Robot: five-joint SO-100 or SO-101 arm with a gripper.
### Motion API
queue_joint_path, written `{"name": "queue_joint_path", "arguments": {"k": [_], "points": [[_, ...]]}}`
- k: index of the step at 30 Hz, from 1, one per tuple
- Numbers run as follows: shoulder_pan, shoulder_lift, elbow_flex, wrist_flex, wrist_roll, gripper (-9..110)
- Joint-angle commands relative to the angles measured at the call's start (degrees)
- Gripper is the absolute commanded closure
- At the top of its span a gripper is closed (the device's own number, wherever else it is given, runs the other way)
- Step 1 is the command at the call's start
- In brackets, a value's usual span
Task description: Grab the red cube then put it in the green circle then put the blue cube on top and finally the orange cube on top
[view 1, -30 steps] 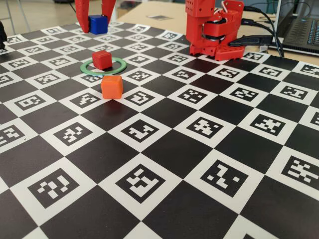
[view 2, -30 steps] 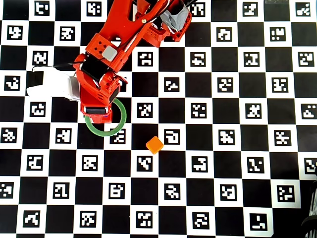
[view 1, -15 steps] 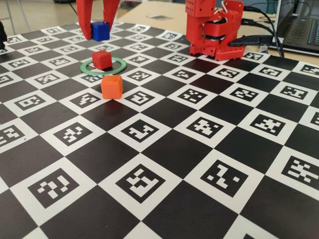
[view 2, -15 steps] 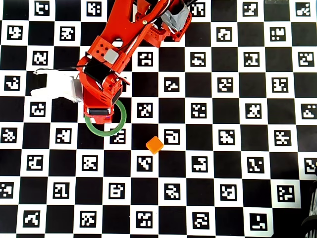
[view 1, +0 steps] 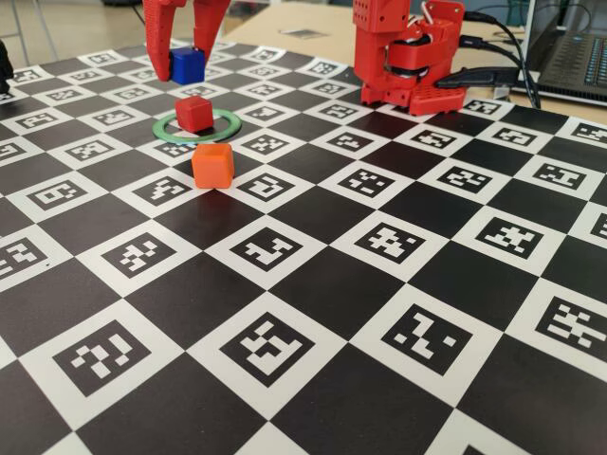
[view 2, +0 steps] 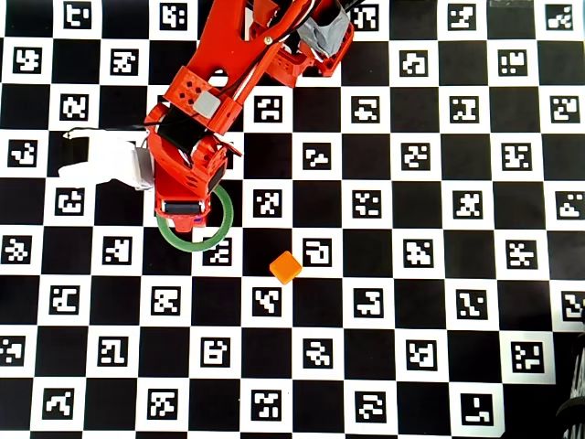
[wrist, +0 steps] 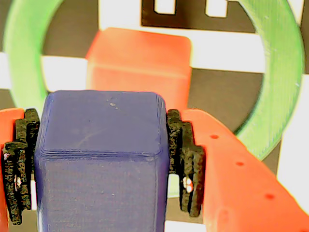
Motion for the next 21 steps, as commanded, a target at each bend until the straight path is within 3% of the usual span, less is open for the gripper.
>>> {"name": "queue_joint_path", "arguments": {"k": [1,21], "points": [[0.44,3.34,-0.18,-1.14,-0.62,107],[0.53,0.79,0.44,-0.88,-1.41,107]]}}
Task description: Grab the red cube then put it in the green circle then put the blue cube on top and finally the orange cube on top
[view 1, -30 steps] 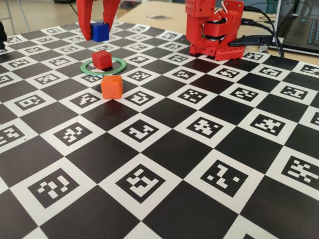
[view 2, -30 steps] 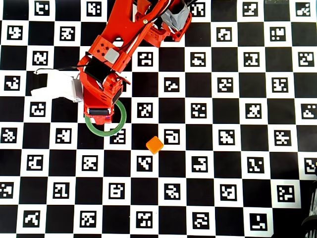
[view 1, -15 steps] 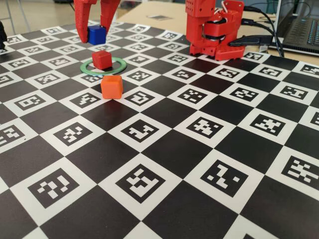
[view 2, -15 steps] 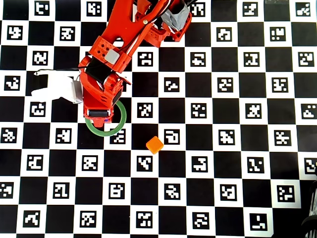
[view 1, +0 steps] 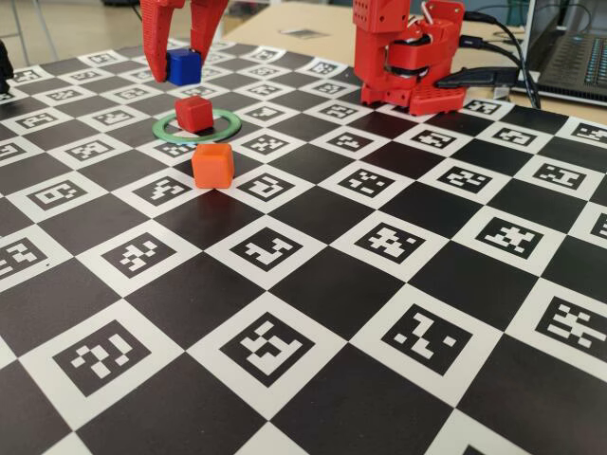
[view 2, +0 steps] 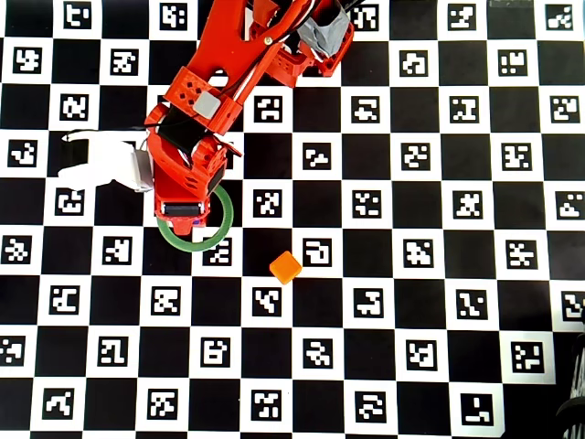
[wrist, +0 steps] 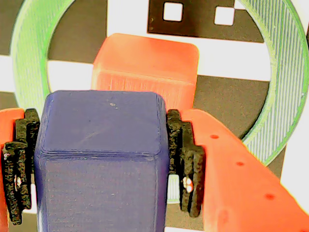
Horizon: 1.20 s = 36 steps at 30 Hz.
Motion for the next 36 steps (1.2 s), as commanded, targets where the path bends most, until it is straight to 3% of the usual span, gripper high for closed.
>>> {"name": "queue_joint_path", "arguments": {"k": [1,36], "points": [[0.53,0.62,-0.35,-0.09,-0.44,107],[0.09,-2.29,1.14,-2.46,0.97,107]]}}
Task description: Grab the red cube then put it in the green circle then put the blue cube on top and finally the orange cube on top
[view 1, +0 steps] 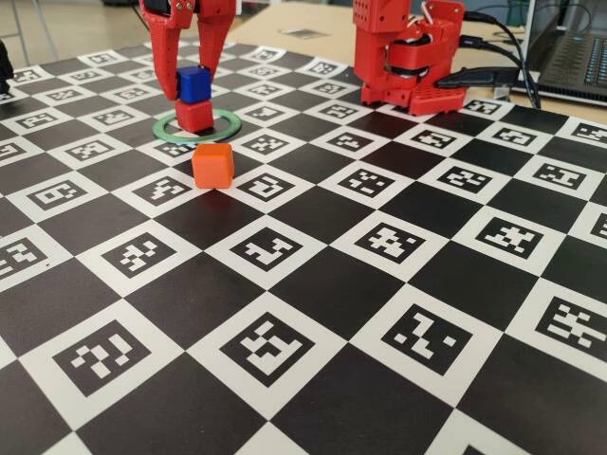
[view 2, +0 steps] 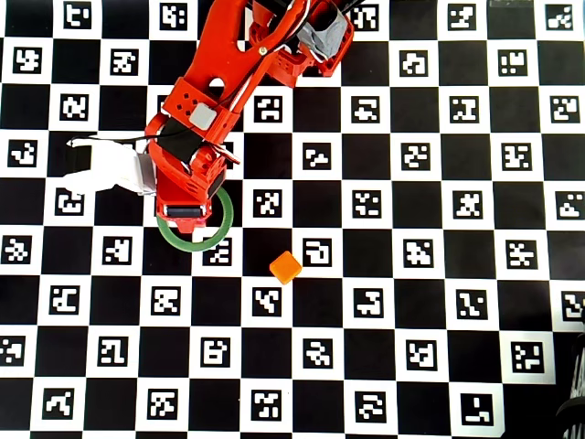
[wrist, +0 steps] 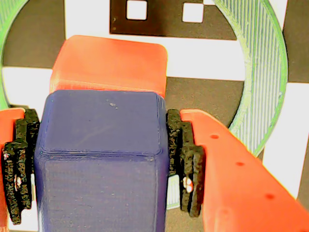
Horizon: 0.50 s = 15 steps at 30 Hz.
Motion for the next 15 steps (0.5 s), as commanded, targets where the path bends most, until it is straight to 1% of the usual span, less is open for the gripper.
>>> {"name": "queue_joint_path", "arguments": {"k": [1,10,15], "points": [[0.00,1.23,-0.26,-0.88,0.18,106],[0.09,1.49,0.26,-0.88,-0.09,104],[0.18,1.58,0.44,-0.88,-0.62,100]]}}
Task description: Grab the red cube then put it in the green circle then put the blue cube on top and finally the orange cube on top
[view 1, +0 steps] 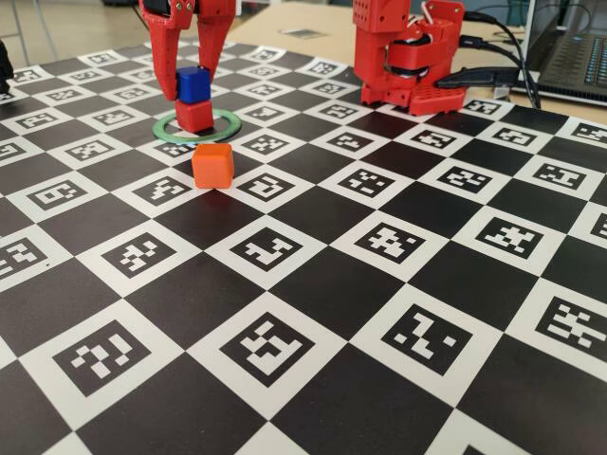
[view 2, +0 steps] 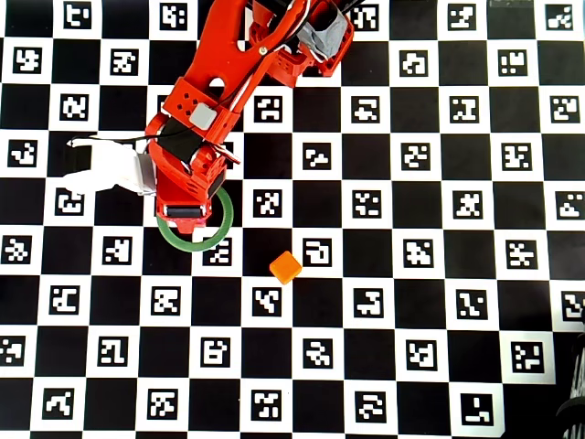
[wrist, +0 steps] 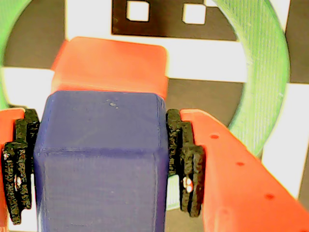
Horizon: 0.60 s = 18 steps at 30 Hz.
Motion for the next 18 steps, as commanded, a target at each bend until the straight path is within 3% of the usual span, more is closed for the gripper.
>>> {"name": "queue_joint_path", "arguments": {"k": [1,11,18], "points": [[0.18,1.58,-0.26,-0.53,-0.53,98],[0.53,1.76,-0.26,-0.70,0.35,76],[1.14,2.55,-0.53,-0.26,1.76,72]]}}
